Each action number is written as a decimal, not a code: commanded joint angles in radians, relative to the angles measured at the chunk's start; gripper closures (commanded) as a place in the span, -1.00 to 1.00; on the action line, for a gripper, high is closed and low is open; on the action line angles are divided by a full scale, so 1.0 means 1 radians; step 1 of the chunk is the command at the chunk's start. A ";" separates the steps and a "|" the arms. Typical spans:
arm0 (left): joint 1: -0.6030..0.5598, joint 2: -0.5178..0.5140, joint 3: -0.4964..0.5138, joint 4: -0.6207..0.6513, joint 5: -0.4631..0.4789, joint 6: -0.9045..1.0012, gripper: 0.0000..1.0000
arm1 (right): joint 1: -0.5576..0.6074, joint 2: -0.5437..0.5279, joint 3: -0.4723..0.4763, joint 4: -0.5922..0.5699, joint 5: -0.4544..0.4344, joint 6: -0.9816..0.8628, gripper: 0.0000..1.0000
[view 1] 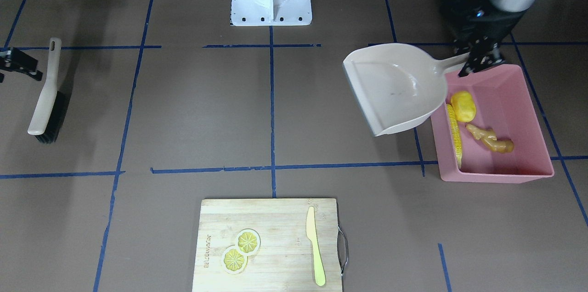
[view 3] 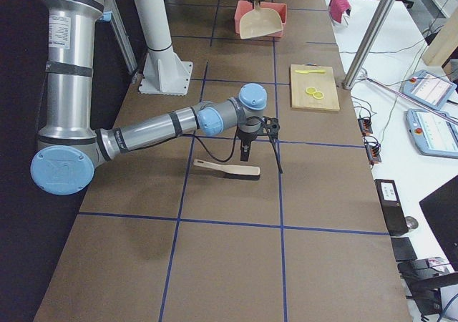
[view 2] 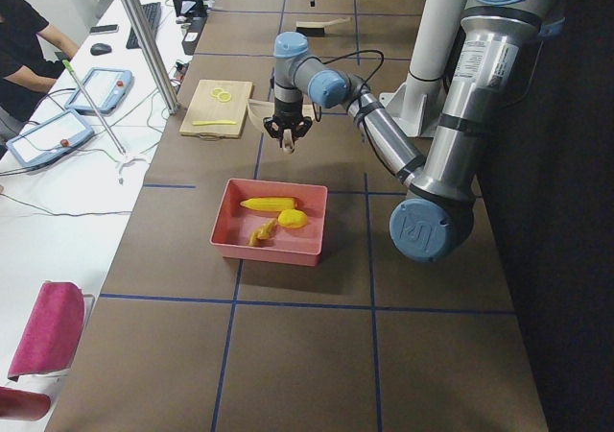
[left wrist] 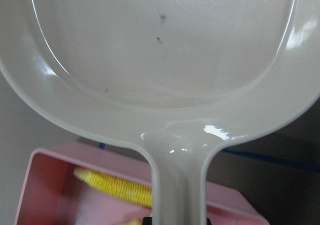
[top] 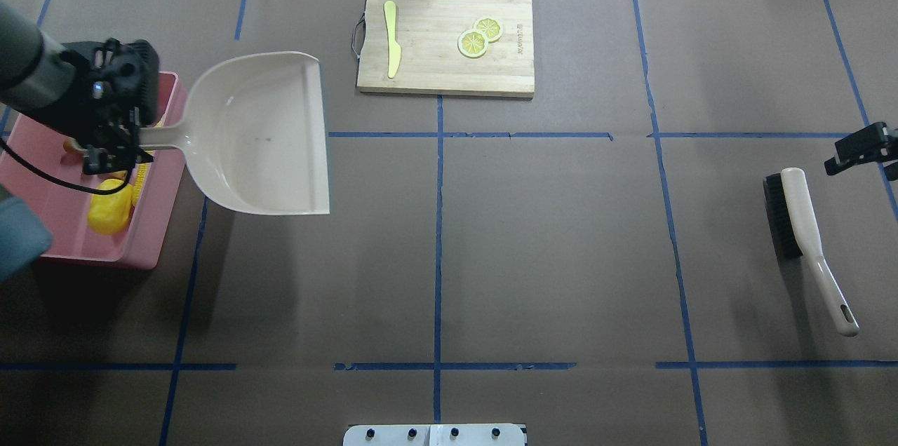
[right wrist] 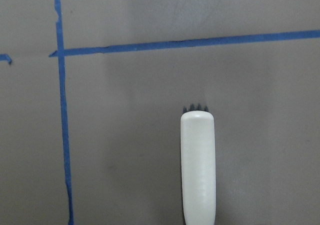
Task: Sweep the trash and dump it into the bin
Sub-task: 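Lower the empty dustpan back onto the table with the left gripper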
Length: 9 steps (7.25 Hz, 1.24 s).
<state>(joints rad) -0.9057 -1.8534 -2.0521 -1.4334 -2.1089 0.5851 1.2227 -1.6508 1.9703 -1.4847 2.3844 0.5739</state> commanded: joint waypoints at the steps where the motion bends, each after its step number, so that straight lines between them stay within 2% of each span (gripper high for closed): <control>1: 0.095 -0.081 0.072 -0.012 0.010 -0.002 0.85 | 0.037 0.019 0.027 0.001 -0.004 -0.002 -1.00; 3: 0.143 -0.131 0.176 -0.010 0.018 -0.005 0.83 | 0.038 0.020 0.028 0.001 -0.004 -0.009 -1.00; 6: 0.183 -0.174 0.233 -0.009 0.029 -0.013 0.83 | 0.038 0.019 0.025 0.000 -0.004 -0.005 -1.00; 7: 0.220 -0.174 0.242 -0.009 0.097 -0.014 0.83 | 0.038 0.019 0.019 0.000 -0.004 -0.006 -1.00; 9: 0.240 -0.188 0.270 -0.009 0.107 -0.018 0.84 | 0.038 0.016 0.018 0.000 -0.001 -0.005 -1.00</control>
<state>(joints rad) -0.6773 -2.0339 -1.7965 -1.4420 -2.0132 0.5688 1.2610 -1.6342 1.9892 -1.4848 2.3821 0.5673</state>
